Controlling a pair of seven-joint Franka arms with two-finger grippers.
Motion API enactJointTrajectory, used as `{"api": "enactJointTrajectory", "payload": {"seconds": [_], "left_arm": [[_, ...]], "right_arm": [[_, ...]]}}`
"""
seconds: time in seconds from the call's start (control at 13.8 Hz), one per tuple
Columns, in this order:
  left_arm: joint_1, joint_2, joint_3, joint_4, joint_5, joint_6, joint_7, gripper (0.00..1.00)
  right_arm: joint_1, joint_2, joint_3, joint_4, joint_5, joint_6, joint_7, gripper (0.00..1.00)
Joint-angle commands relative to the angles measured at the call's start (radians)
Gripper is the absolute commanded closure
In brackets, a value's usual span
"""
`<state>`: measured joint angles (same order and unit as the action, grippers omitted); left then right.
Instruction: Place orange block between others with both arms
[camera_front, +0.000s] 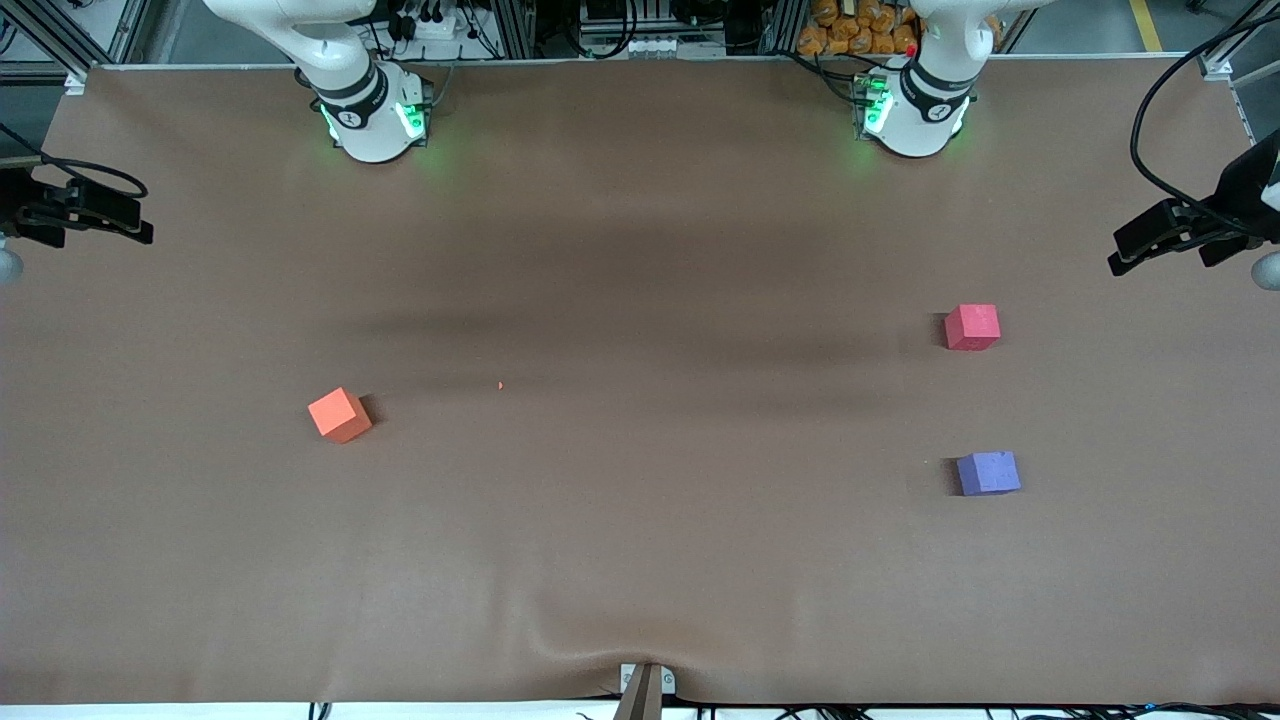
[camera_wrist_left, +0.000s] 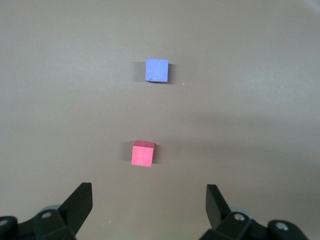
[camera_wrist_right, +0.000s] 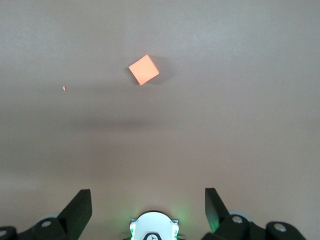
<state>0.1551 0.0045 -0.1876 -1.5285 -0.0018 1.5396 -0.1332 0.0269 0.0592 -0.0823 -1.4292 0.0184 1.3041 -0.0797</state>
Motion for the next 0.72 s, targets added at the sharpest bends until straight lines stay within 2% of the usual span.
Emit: {"api": "enactJointTrajectory", "payload": {"seconds": [0.0, 0.43, 0.65], "left_arm": [[0.006, 0.002, -0.001, 0.016, -0.010, -0.018, 0.029, 0.00], [0.012, 0.002, 0.007, 0.019, -0.012, -0.018, 0.030, 0.00], [0.009, 0.002, 0.008, 0.008, -0.014, -0.018, 0.029, 0.00]], "right_arm": [[0.002, -0.016, 0.001, 0.003, 0.015, -0.011, 0.017, 0.00], [0.002, -0.004, -0.001, 0.000, 0.017, 0.001, 0.005, 0.00], [0.036, 0.043, 0.001, -0.033, 0.017, 0.101, -0.005, 0.00]]}}
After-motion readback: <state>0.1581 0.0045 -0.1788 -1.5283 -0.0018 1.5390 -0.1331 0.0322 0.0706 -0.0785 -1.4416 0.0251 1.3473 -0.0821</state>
